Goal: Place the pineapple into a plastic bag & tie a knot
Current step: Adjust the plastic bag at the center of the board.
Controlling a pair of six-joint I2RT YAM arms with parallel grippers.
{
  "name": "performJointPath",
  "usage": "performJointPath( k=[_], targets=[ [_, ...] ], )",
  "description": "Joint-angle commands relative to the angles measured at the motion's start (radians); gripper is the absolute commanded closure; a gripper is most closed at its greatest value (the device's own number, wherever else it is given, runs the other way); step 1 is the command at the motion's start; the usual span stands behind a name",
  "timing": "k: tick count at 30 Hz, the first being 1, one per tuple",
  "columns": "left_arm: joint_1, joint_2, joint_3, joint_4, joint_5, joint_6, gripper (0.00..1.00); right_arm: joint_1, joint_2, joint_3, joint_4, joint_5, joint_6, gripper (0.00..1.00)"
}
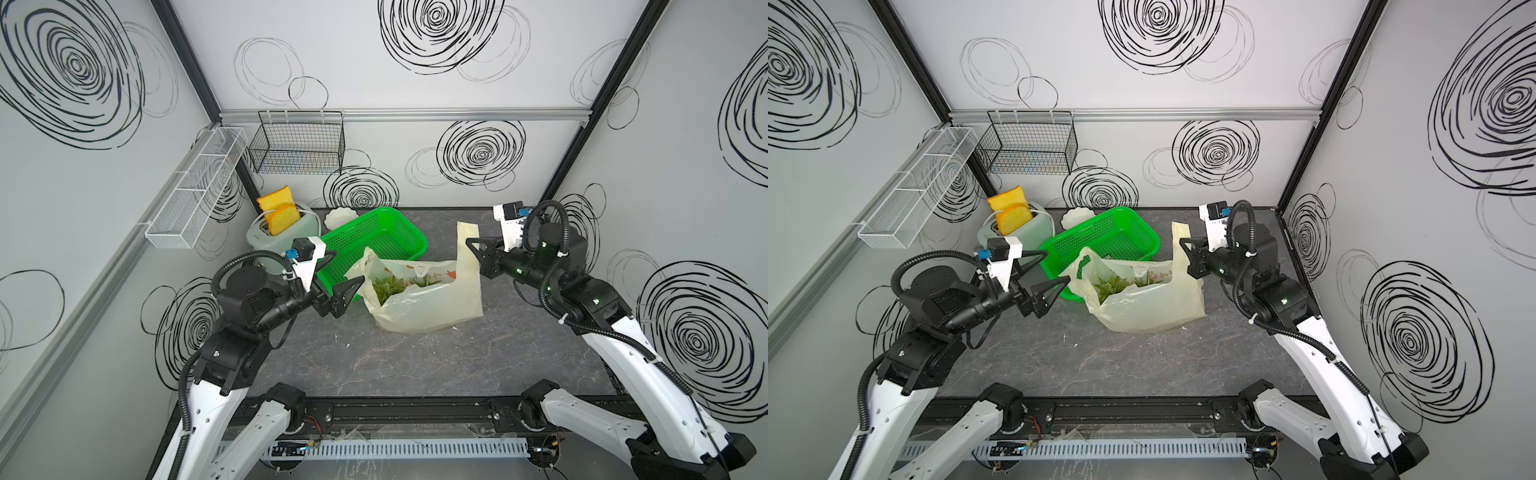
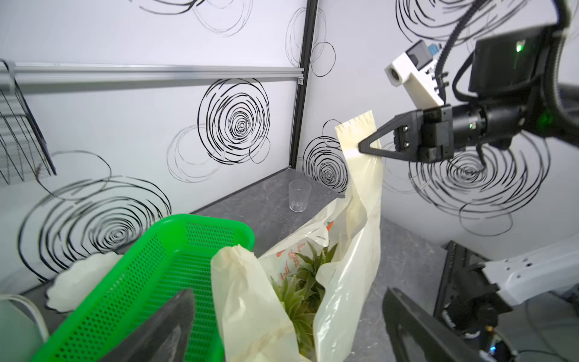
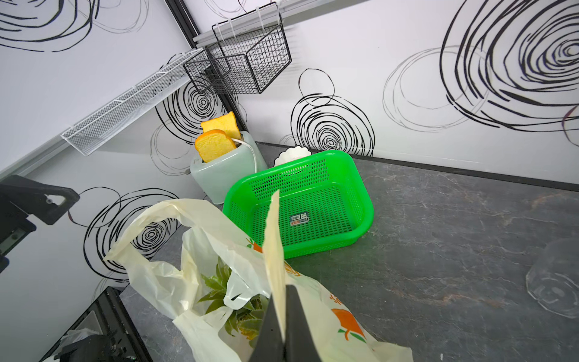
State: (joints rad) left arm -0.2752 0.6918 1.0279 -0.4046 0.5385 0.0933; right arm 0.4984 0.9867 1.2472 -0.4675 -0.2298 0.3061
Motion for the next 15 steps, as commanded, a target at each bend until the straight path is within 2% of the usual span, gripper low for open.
performJointPath(
  k=[1,3,6,9,13,15],
  targets=[
    [0.015,0.003,-0.030,-0.135,0.050,0.495,0.03,-0.004,-0.003,0.024,-0.034,-0.012,-0.026,1.00],
    [0.016,0.012,-0.029,-0.189,0.061,0.651,0.01,-0.003,-0.001,0.028,-0.035,-0.017,-0.028,1.00],
    [0.015,0.030,-0.018,-0.167,0.024,0.733,0.02,-0.004,0.001,0.036,-0.037,-0.020,-0.030,1.00],
    [0.015,0.055,-0.010,-0.111,0.023,0.779,0.05,-0.004,0.002,0.037,-0.032,-0.027,-0.028,1.00],
    [0.015,0.111,0.023,-0.091,0.095,0.799,0.01,-0.004,0.004,0.035,-0.031,-0.031,-0.026,1.00],
    [0.015,0.139,0.032,-0.089,0.136,0.806,0.03,-0.004,0.002,0.034,-0.028,-0.029,-0.025,1.00]
  ],
)
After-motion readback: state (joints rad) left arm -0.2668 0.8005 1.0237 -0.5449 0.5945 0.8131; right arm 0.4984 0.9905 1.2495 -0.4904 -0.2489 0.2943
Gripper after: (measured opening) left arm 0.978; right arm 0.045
